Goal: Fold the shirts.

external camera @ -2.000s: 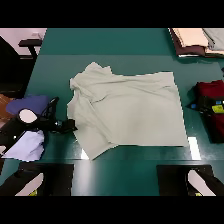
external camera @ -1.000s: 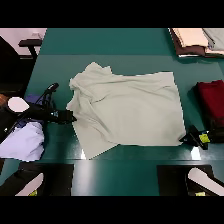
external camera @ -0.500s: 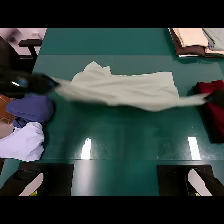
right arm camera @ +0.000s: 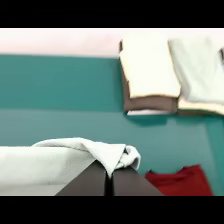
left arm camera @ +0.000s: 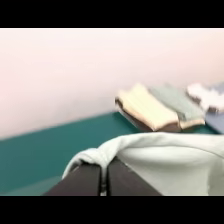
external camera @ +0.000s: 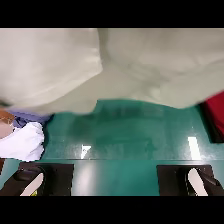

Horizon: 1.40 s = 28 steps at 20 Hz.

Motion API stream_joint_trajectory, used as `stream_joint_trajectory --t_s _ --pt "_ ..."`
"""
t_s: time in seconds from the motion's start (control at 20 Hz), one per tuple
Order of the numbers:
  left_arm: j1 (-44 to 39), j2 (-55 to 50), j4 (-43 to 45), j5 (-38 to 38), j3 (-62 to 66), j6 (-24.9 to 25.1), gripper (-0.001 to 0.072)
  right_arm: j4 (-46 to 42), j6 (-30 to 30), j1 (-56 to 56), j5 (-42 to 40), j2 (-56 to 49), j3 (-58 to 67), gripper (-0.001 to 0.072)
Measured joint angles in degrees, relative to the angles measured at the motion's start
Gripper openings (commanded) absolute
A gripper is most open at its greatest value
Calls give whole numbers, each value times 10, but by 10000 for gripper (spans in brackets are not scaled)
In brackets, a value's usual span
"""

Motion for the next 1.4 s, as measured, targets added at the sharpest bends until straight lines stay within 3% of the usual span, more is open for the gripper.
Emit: stream_joint_trajectory --t_s 0.25,0.5,0.75,1.2,1.4 --pt "0 -7 63 -9 -33 -16 23 5 26 -3 48 -71 95 15" --pt "0 -70 103 -12 -202 -20 23 -37 46 80 78 -171 2 15" --pt "0 -208 114 10 -331 -13 24 -110 53 170 91 -316 -102 15" --pt "2 -404 116 155 -346 16 23 -103 56 200 56 -562 -11 15" --pt "15 -419 116 106 -331 45 23 -89 53 201 62 -573 -7 15"
